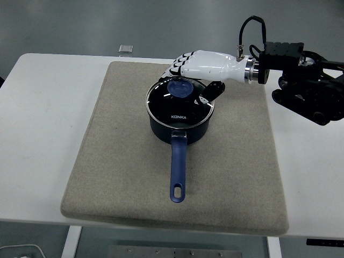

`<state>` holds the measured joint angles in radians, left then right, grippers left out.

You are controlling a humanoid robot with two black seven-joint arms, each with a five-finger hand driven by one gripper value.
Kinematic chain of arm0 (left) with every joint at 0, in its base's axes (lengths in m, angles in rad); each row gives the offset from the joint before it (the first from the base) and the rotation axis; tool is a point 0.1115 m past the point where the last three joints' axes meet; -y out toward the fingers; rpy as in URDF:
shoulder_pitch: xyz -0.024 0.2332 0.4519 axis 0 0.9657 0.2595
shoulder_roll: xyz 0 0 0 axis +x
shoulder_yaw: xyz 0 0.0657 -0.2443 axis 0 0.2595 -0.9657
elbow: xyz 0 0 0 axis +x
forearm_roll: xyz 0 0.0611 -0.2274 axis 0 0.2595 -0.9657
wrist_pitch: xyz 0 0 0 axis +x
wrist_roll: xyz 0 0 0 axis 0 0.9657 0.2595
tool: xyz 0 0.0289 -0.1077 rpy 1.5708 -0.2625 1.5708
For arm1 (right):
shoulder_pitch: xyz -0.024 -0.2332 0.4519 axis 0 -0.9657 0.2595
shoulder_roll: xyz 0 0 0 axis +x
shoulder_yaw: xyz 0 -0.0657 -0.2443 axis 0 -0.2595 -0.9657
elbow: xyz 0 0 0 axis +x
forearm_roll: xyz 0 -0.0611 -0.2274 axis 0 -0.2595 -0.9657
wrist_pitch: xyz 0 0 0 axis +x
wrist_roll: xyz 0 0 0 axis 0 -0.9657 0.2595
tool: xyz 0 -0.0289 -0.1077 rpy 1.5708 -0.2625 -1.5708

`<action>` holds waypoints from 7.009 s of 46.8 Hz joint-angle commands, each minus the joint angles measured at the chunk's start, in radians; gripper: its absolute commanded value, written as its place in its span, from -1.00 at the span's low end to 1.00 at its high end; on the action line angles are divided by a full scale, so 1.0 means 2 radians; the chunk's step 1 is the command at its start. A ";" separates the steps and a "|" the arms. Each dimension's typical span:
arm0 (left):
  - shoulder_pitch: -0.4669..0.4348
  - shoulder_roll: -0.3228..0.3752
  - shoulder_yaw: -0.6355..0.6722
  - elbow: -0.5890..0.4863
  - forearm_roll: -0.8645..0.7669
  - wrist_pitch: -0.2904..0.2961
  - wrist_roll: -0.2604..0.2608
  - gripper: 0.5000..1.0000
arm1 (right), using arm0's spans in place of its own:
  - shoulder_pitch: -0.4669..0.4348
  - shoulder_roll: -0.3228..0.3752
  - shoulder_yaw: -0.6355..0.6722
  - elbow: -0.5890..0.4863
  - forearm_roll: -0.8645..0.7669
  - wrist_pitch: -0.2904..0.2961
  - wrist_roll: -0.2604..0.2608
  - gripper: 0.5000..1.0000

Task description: Lift the pot lid and place it to the right of the pot.

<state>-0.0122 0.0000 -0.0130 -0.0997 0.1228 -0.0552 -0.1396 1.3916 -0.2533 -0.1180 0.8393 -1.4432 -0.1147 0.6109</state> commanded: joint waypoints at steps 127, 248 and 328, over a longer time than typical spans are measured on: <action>0.000 0.000 0.000 0.000 0.000 0.000 0.000 1.00 | -0.004 0.022 -0.005 -0.024 0.005 0.008 0.000 0.61; 0.000 0.000 0.000 0.000 0.000 0.000 0.000 1.00 | 0.004 0.023 -0.038 -0.034 -0.009 0.033 0.000 -1.00; 0.000 0.000 0.000 0.000 0.000 0.000 0.000 1.00 | 0.048 0.022 -0.039 -0.041 -0.003 0.047 0.000 -1.00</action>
<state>-0.0122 0.0000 -0.0125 -0.0997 0.1228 -0.0552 -0.1396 1.4868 -0.2071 -0.1963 0.7607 -1.4510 -0.0214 0.6110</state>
